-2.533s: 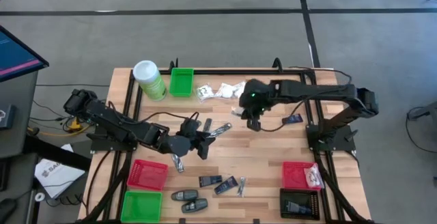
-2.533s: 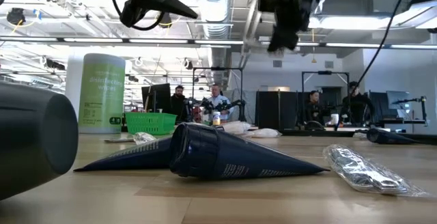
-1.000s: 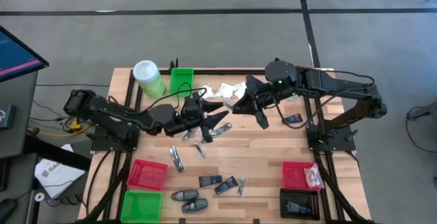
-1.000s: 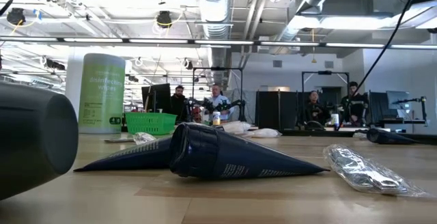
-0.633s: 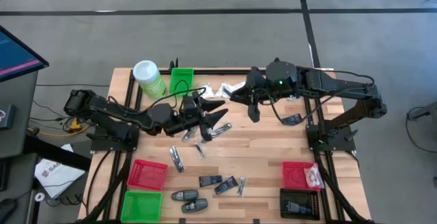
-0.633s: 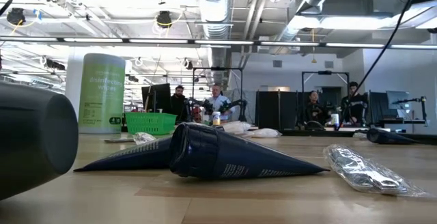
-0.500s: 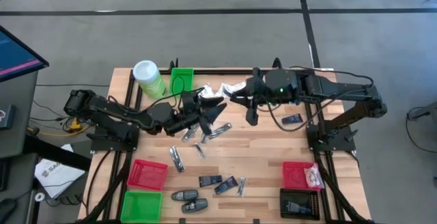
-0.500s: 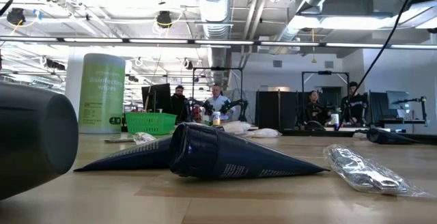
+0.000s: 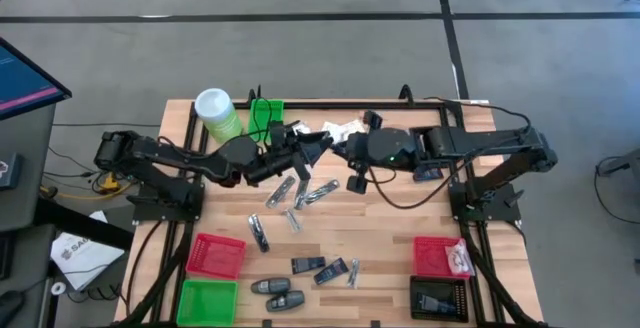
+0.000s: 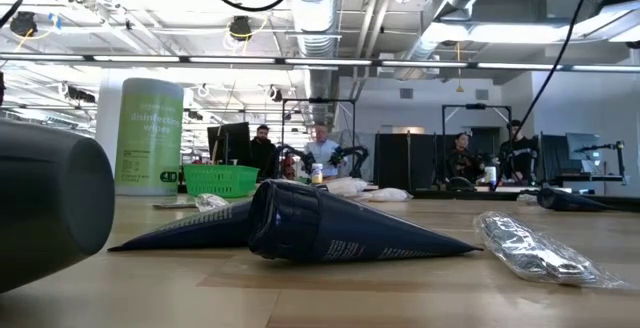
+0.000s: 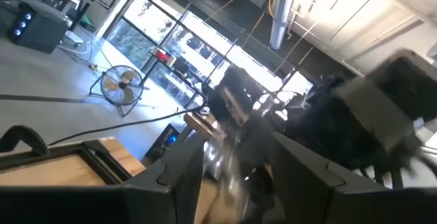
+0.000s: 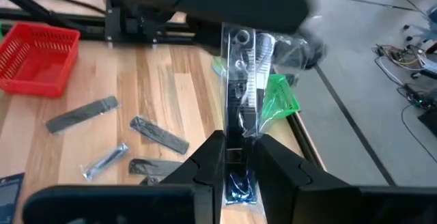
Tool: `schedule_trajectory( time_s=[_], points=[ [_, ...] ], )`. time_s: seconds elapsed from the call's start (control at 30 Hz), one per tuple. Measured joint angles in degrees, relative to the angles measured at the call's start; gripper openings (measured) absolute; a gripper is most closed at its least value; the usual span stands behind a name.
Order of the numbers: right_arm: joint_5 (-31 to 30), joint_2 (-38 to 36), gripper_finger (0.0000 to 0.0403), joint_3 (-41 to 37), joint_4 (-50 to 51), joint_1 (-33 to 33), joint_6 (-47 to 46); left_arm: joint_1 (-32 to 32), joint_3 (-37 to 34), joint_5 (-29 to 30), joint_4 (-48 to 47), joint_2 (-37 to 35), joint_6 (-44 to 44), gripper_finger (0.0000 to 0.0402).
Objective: Pick & Place Travel size toiletries
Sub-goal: Put the nail cutter into the left red bin
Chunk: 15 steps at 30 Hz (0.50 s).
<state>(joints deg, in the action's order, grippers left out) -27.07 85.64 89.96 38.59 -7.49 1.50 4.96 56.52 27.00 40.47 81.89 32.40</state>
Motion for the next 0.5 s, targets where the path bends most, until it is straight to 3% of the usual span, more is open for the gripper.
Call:
schedule_trajectory(
  time_s=[0.5],
  points=[
    [-5.0, -0.5, 0.0060, 0.0, 0.0, -0.4, -3.8, 0.4, 0.1, 0.4, -3.2, -0.1, 0.0, 0.0159]
  ],
)
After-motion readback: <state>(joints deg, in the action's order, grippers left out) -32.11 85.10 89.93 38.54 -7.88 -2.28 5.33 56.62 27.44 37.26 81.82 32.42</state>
